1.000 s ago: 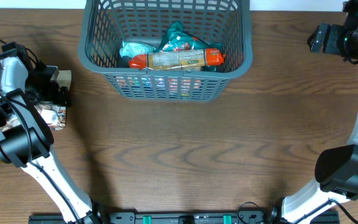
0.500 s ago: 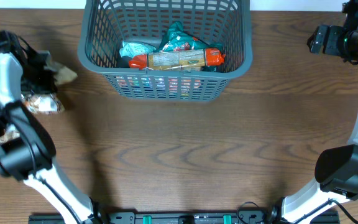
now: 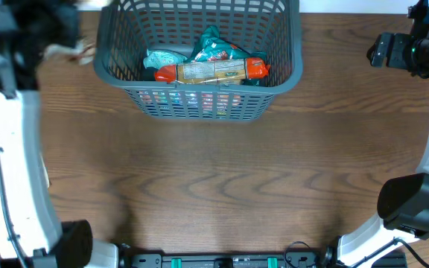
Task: Pack container
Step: 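Lift the Pantree bag into the basket and open the left gripper, then move the left gripper back and grasp the last snack wrapper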
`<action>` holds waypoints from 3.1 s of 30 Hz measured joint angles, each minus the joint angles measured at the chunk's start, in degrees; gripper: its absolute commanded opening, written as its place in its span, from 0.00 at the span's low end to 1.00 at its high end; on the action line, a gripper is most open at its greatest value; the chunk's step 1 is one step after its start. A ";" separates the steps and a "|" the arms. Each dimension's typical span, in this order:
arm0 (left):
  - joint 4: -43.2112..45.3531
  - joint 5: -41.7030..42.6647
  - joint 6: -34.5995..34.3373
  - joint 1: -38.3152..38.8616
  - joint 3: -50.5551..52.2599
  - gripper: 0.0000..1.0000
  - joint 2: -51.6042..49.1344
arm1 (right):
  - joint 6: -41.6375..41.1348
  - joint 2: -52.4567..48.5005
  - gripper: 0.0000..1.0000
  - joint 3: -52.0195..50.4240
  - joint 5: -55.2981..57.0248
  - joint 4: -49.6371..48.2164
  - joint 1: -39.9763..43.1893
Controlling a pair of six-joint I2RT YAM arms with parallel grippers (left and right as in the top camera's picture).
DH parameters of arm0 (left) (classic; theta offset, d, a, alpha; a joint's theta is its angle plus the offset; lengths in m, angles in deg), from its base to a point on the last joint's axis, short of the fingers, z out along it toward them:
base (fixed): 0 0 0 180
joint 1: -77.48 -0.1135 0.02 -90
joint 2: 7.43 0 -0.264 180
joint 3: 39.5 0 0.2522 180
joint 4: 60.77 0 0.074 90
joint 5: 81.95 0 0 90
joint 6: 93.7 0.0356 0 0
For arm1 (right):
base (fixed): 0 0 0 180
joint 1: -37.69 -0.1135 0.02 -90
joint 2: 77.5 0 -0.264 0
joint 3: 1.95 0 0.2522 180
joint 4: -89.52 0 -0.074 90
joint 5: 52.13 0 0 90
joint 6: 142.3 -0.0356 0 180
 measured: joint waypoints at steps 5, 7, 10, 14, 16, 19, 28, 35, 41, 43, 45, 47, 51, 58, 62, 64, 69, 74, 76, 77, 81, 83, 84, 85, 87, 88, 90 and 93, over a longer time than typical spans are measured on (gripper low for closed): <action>4.26 0.35 12.72 12.70 -0.76 0.06 -1.31 | 0.31 0.00 0.99 0.00 0.00 0.07 0.00; 6.62 0.35 16.90 16.00 -0.76 0.06 -3.10 | 0.33 0.00 0.99 0.00 0.00 0.09 0.00; 9.79 0.39 20.90 19.15 -0.76 0.06 -7.34 | 0.35 0.00 0.99 0.00 0.00 0.37 0.00; 10.14 0.37 23.41 20.02 -0.76 0.06 -14.14 | 0.50 0.00 0.99 0.00 -0.02 1.31 0.00; 9.84 0.35 23.98 19.98 -0.74 0.06 -17.57 | 0.59 0.00 0.99 0.00 -0.02 1.38 0.00; 8.13 0.28 24.65 19.98 -0.70 0.06 -23.08 | 0.90 0.00 0.99 0.00 -0.02 1.42 0.00; 4.48 0.13 25.14 19.98 -0.02 0.79 -29.51 | 0.96 0.00 0.99 0.00 -0.02 1.64 0.00; 4.59 -3.87 25.07 20.04 0.00 0.92 -25.70 | 1.20 0.00 0.99 0.00 -0.02 1.79 0.00; 4.17 -12.61 21.42 19.30 0.04 0.98 -12.52 | 1.40 0.00 0.99 0.00 -0.02 2.10 0.00; 2.23 -15.10 18.88 18.01 0.00 0.98 -6.56 | 1.77 0.00 0.99 0.00 -0.02 2.19 0.00; -0.92 -17.33 15.74 15.89 -0.11 0.98 -0.94 | 2.10 0.00 0.99 0.00 -0.02 2.19 0.00; -5.25 -19.26 11.78 12.44 -0.63 0.98 4.22 | 2.21 0.00 0.99 0.00 -0.04 2.29 0.00; -13.33 -21.44 4.09 3.43 -0.98 0.99 10.45 | 2.23 0.00 0.99 0.00 -0.04 2.38 0.00; -18.78 -21.84 -7.63 -17.81 1.22 1.00 9.99 | 2.43 0.00 0.99 0.00 -0.02 2.36 0.00; -14.93 -18.36 -8.48 -28.61 8.94 1.00 9.53 | 2.58 0.00 0.99 0.00 -0.02 2.32 0.00; -11.80 -15.28 -8.13 -33.24 13.99 1.00 9.29 | 2.60 0.00 0.99 0.00 -0.02 2.27 0.00; 0.44 -7.85 -5.11 -42.95 29.73 0.99 8.37 | 2.60 0.00 0.99 0.00 -0.04 2.29 0.00; 10.32 -2.75 -0.24 -47.52 42.84 0.99 4.17 | 2.58 0.00 0.99 0.00 -0.04 2.49 0.00; 11.65 -1.79 1.11 -47.65 45.55 0.98 0.85 | 2.58 0.00 0.99 0.00 -0.04 2.58 0.00; 12.17 -1.42 1.57 -47.63 46.40 0.99 -1.16 | 2.60 0.00 0.99 0.00 -0.04 2.62 0.00; 14.43 -0.44 3.21 -47.54 47.17 0.99 -8.70 | 2.60 0.00 0.99 0.00 -0.04 2.69 0.00; 15.41 -0.24 3.80 -47.54 47.17 0.99 -12.00 | 2.60 0.00 0.99 0.00 -0.04 2.84 0.00; 15.76 -0.22 3.96 -47.54 47.17 0.99 -13.33 | 2.60 0.00 0.99 0.00 -0.04 2.84 0.00; 16.37 -0.20 4.17 -47.54 47.17 0.99 -14.97 | 2.58 0.00 0.99 0.00 -0.04 2.86 0.00; 17.51 0.00 4.66 -47.54 47.17 0.99 -17.20 | 2.58 0.00 0.99 0.00 -0.04 2.89 0.00; 18.14 0.11 4.90 -47.54 47.17 0.99 -18.08 | 2.58 0.00 0.99 0.00 -0.04 2.93 0.00; 19.65 0.17 5.31 -47.54 47.17 0.99 -19.61 | 2.56 0.00 0.99 0.00 -0.04 3.28 0.00; 21.62 0.33 5.62 -47.54 47.17 0.99 -21.16 | 2.54 0.00 0.99 0.00 -0.04 3.78 -0.07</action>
